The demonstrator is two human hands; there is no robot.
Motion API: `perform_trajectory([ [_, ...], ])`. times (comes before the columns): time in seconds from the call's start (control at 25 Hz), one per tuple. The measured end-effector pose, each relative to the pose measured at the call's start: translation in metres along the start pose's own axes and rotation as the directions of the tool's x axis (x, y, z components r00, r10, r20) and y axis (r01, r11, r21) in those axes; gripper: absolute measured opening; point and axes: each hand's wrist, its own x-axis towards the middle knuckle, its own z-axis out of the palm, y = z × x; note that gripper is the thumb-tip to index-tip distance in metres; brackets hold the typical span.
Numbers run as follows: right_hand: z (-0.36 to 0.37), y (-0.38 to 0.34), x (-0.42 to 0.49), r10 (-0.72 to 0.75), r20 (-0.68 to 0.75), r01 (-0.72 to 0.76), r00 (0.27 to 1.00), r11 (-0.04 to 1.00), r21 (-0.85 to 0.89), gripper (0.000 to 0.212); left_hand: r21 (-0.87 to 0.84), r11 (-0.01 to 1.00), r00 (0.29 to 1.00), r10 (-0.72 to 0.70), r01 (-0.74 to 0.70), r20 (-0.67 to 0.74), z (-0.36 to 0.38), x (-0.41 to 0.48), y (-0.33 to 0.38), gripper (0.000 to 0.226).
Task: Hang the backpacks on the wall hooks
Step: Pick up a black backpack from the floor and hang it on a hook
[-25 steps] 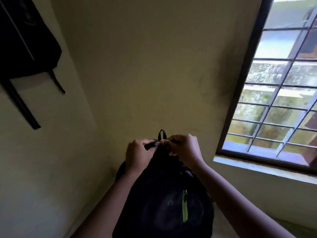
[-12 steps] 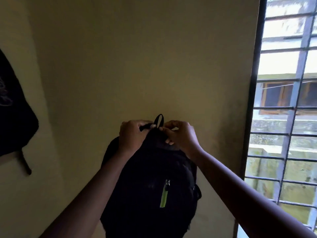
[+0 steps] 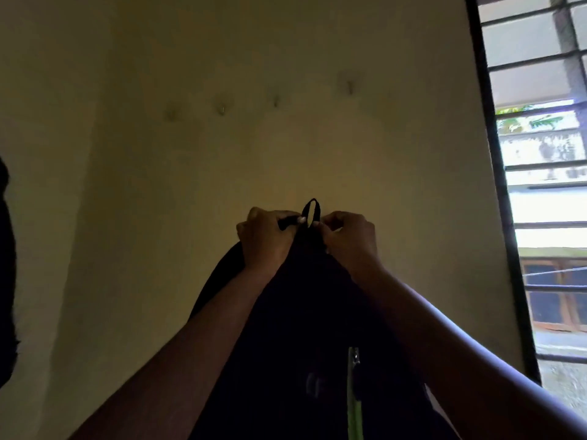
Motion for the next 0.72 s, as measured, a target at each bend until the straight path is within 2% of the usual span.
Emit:
perform_trajectory([
  [0.24,-0.003,-0.026,0.076,-0.097,-0.119,0.088,0.988,0.993,-0.083,0.020,-0.090,0.989,0.990,-0.123,0.117,-0.069,0.025,0.075,0.020,0.023],
  [0.52,-0.008,-0.055,0.148,-0.248,-0.235,0.217,0.940,0.964,-0.151,0.017,-0.241,0.970,0.987,-0.056,0.019,-0.147,0.041,0.153,0.040,0.025],
  [0.72,0.002,-0.075,0.170,-0.379,-0.212,0.320,0.901,0.909,-0.267,0.017,-0.307,0.952,0.971,-0.075,0.002,-0.227,0.037,0.174,0.036,0.027],
])
